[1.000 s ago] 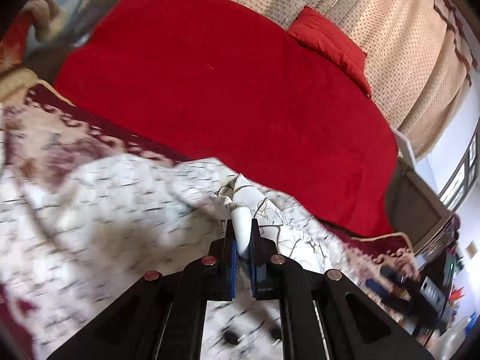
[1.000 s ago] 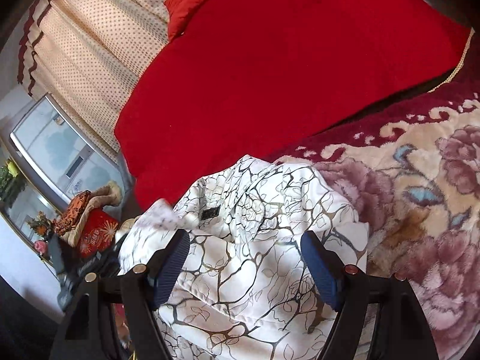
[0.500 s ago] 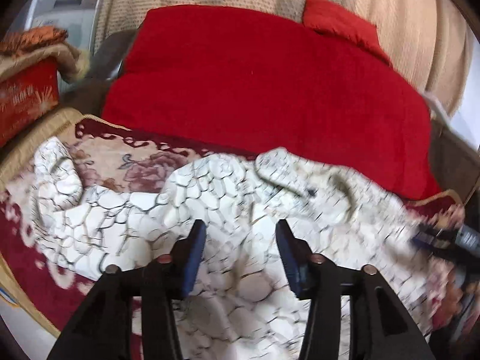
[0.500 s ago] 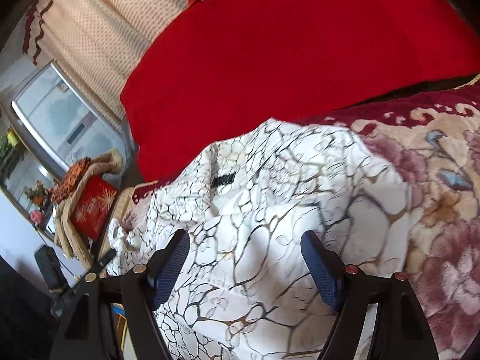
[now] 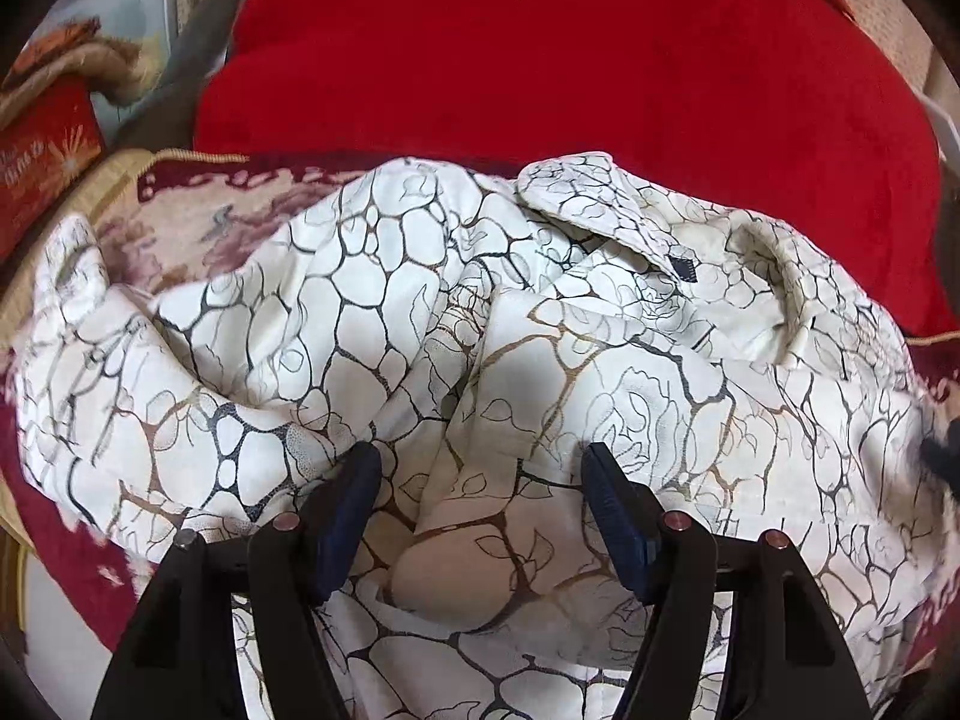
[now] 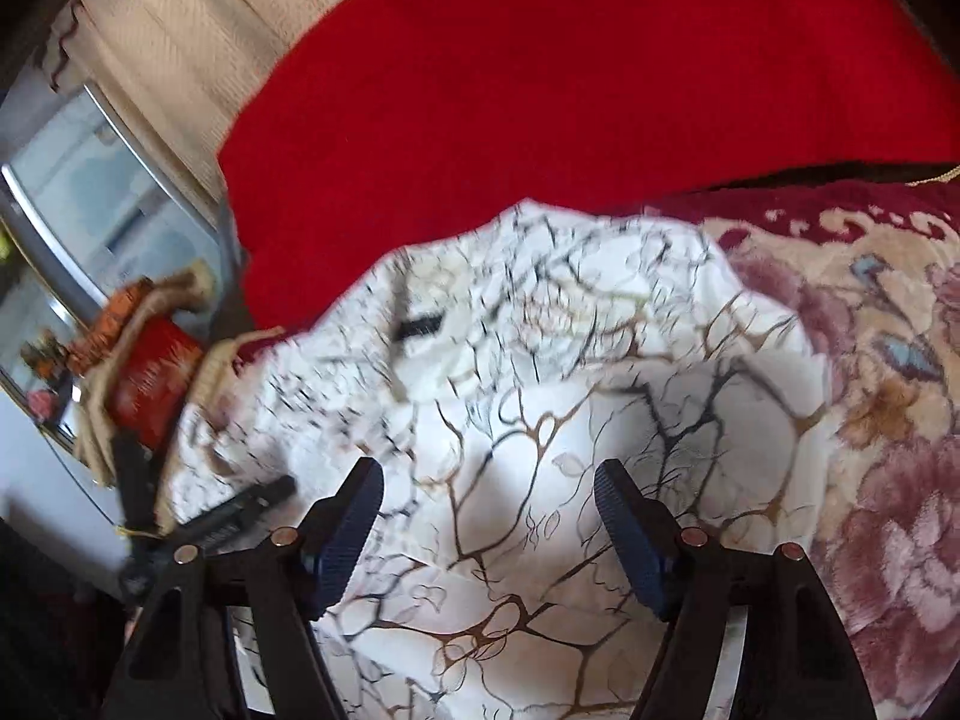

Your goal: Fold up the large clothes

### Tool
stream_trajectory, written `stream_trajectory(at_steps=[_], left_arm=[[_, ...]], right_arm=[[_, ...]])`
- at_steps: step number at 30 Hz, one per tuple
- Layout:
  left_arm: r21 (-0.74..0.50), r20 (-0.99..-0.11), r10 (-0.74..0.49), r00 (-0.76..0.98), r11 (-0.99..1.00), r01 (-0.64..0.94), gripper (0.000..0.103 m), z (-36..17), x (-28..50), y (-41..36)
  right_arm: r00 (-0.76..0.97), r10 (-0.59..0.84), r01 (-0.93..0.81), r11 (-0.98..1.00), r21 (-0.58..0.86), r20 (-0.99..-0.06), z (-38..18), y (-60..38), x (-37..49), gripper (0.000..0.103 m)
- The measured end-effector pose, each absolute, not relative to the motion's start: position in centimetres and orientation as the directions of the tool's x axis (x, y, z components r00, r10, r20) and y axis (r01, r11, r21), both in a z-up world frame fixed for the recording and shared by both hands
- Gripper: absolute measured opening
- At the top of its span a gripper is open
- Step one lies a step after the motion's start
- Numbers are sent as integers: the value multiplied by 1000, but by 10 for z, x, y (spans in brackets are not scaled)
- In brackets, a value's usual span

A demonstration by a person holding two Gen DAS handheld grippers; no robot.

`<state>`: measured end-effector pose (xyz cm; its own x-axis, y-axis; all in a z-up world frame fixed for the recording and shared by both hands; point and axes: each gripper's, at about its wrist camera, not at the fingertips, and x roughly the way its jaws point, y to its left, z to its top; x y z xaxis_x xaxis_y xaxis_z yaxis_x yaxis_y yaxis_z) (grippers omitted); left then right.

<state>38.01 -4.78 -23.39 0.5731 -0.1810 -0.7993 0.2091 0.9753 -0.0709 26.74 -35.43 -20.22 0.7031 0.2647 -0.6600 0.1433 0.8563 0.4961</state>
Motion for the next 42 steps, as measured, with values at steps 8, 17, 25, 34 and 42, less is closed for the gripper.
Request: stream_trajectory(at_steps=[8,17,25,34,42], left_arm=[[-178,-757,-257,601,966,189,70,-214,376,-23],[-219,-568,-56,821,972,-86,87,-161,365,99],[-318,-678,133,723,833,-452,87,-200,405,233],[-464,-733,23,680,714,-524,87,-239,455,286],[-312,-761,38,647,853,-418,57,-249,498,256]], right_arm=[[619,269,183,864,469,-738,-220,-356,272,75],[679,294,91,876,474,-673,-202,-332,268,77],[670,313,29,895,445,-673,-207,-301,275,77],[671,312,3,906,423,-672,-210,-294,279,77],[656,297,22,911,411,-694,-219,-297,287,77]])
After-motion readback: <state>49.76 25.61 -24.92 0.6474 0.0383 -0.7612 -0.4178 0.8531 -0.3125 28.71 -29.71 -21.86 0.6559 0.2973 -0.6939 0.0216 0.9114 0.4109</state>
